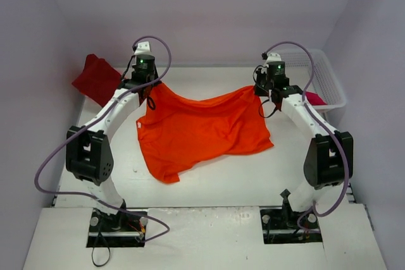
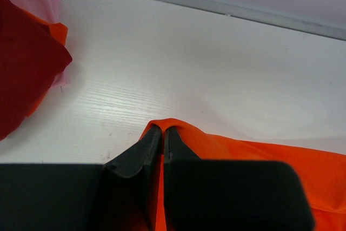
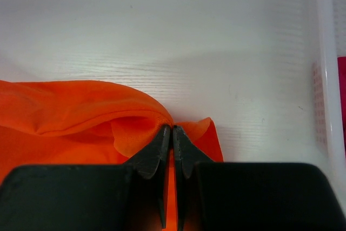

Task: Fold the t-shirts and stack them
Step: Flatten out the tshirt

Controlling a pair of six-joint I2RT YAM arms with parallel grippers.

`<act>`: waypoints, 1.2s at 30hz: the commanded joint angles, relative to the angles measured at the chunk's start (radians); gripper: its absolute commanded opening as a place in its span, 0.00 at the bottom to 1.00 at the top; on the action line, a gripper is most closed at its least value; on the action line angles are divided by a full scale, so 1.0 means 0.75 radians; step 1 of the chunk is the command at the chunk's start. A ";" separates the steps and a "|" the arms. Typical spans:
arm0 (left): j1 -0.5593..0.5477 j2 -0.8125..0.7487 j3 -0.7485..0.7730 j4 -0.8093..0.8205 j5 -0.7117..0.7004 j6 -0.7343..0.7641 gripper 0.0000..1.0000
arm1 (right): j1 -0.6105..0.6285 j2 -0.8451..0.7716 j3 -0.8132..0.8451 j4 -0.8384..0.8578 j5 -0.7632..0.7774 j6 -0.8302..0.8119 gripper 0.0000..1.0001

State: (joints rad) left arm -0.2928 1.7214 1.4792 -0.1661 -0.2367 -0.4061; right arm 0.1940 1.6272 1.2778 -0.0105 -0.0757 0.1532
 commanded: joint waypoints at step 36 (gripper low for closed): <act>0.079 0.270 0.286 0.246 -0.012 0.040 0.00 | -0.101 0.330 0.292 0.259 0.056 -0.086 0.00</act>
State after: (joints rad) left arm -0.2451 1.9549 1.6363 -0.0776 -0.2333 -0.3935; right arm 0.1303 1.8809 1.4277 0.1062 -0.0582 0.1055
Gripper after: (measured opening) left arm 0.003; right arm 0.007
